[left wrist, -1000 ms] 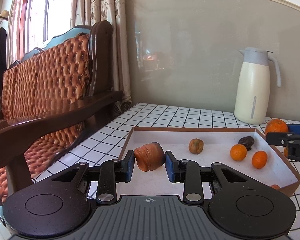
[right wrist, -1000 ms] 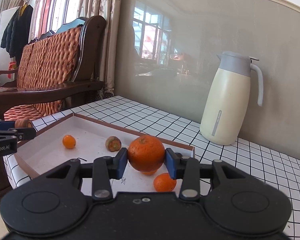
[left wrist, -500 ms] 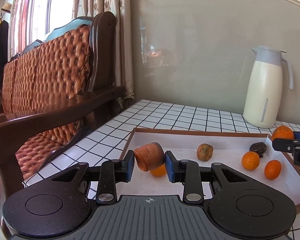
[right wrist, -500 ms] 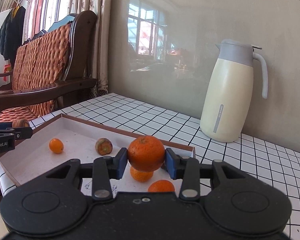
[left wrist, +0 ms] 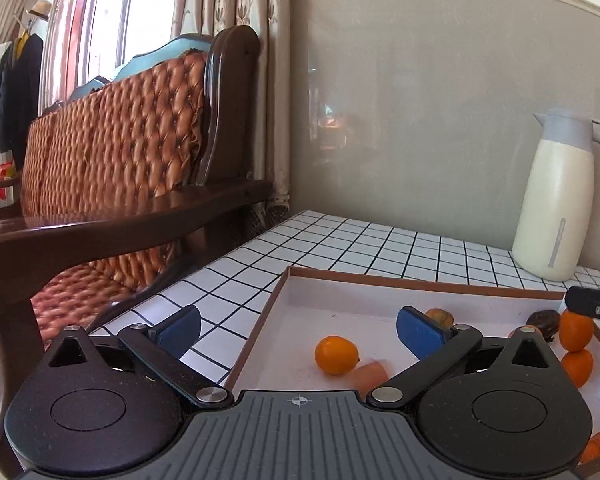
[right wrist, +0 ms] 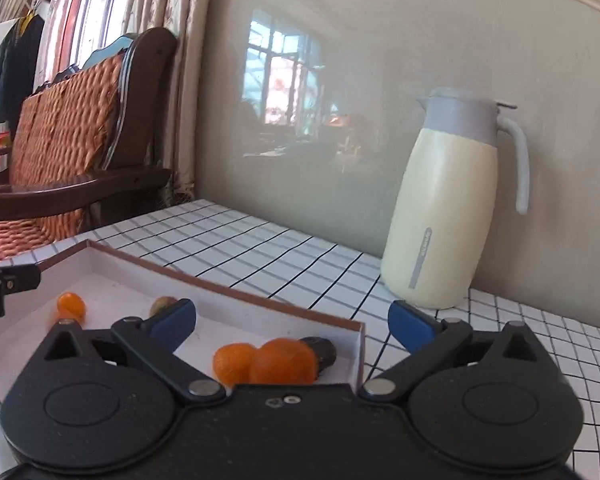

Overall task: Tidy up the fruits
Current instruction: 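Open both tools to drop the carrot piece and orange into the tray, then move both open tools back toward the remaining fruits on the table, then grasp a small orange with the left tool while the right tool grasps a brown fruit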

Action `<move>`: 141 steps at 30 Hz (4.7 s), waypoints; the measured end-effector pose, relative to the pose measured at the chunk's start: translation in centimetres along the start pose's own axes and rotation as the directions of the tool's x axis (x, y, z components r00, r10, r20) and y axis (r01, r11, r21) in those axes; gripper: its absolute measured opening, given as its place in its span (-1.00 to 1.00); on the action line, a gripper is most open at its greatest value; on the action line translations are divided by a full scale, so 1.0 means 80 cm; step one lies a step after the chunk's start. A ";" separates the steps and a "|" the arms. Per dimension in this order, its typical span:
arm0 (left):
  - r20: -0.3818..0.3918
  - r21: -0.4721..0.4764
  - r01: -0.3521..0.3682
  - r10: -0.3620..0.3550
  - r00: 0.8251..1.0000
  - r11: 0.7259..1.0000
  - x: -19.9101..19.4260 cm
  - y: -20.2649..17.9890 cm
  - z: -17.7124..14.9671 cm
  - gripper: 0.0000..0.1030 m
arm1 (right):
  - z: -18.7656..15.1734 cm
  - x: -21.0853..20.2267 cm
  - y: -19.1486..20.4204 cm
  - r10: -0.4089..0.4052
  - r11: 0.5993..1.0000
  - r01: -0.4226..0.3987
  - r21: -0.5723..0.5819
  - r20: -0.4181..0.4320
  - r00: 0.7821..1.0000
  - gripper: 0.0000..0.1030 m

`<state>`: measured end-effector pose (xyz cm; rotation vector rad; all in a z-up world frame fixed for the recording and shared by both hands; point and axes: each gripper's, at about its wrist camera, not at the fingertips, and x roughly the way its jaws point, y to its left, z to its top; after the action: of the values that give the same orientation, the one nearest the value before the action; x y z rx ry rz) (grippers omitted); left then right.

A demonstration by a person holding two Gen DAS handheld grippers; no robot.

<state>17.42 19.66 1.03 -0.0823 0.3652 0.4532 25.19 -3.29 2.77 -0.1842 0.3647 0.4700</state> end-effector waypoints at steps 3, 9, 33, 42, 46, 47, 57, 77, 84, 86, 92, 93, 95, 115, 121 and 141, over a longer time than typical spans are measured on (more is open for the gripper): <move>-0.005 0.015 0.011 -0.011 1.000 1.000 0.002 -0.001 -0.001 1.00 | 0.001 -0.001 0.000 0.006 1.000 -0.006 0.003 -0.005 1.000 0.88; 0.014 0.010 0.009 -0.010 1.000 1.000 -0.013 0.002 -0.003 1.00 | 0.001 -0.007 0.008 0.019 1.000 -0.019 -0.007 -0.007 1.000 0.88; 0.046 0.106 0.023 -0.028 0.999 0.994 -0.100 -0.078 0.005 1.00 | -0.007 -0.089 -0.043 -0.063 0.998 0.062 0.034 0.025 0.998 0.88; 0.056 0.143 0.125 -0.134 0.989 0.982 -0.114 -0.132 -0.006 1.00 | -0.020 -0.115 -0.086 -0.130 0.990 0.129 0.053 0.021 0.991 0.88; 0.044 0.145 0.163 -0.171 0.984 0.976 -0.116 -0.158 -0.008 1.00 | -0.027 -0.126 -0.104 -0.154 0.986 0.153 0.060 0.019 0.988 0.88; 0.043 0.147 0.171 -0.179 0.983 0.974 -0.118 -0.165 -0.009 1.00 | -0.028 -0.128 -0.108 -0.160 0.986 0.159 0.060 0.018 0.987 0.88; 0.034 0.210 0.235 -0.247 0.968 0.949 -0.138 -0.233 -0.019 1.00 | -0.046 -0.155 -0.161 -0.232 0.969 0.231 0.092 -0.005 0.973 0.88; 0.009 0.280 0.336 -0.352 0.936 0.899 -0.132 -0.340 -0.037 0.85 | -0.077 -0.165 -0.227 -0.301 0.940 0.307 0.151 -0.062 0.952 0.78; -0.067 0.251 0.356 -0.351 0.934 0.900 -0.103 -0.361 -0.044 0.39 | -0.082 -0.139 -0.242 -0.309 0.932 0.318 0.174 -0.082 0.948 0.64; -0.086 0.243 0.351 -0.341 0.936 0.904 -0.095 -0.369 -0.046 0.37 | -0.083 -0.127 -0.242 -0.295 0.936 0.308 0.171 -0.099 0.950 0.50; -0.115 0.216 0.333 -0.315 0.942 0.918 -0.074 -0.391 -0.051 0.26 | -0.085 -0.101 -0.249 -0.264 0.938 0.282 0.201 -0.111 0.958 0.20; -0.120 0.210 0.331 -0.312 0.942 0.920 -0.071 -0.393 -0.052 0.26 | -0.087 -0.095 -0.250 -0.254 0.939 0.274 0.205 -0.119 0.960 0.16; -0.131 0.200 0.320 -0.299 0.945 0.926 -0.064 -0.396 -0.055 0.24 | -0.087 -0.085 -0.251 -0.235 0.943 0.258 0.209 -0.130 0.963 0.02; -0.217 0.155 0.276 -0.240 0.946 0.949 -0.014 -0.423 -0.061 -0.22 | -0.096 -0.031 -0.262 -0.138 0.946 0.184 0.267 -0.179 0.974 -0.17; -0.233 0.123 0.281 -0.247 0.941 0.952 0.000 -0.424 -0.057 -0.31 | -0.094 -0.021 -0.260 -0.132 0.935 0.182 0.304 -0.177 0.975 -0.17; -0.239 0.128 0.331 -0.295 0.925 0.935 0.018 -0.440 -0.051 -0.33 | -0.106 -0.021 -0.281 -0.183 0.915 0.240 0.323 -0.198 0.963 -0.11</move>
<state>32.82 -11.95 -3.41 -0.0261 0.5933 0.0925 31.87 -25.88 -2.35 0.0802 0.5758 0.1697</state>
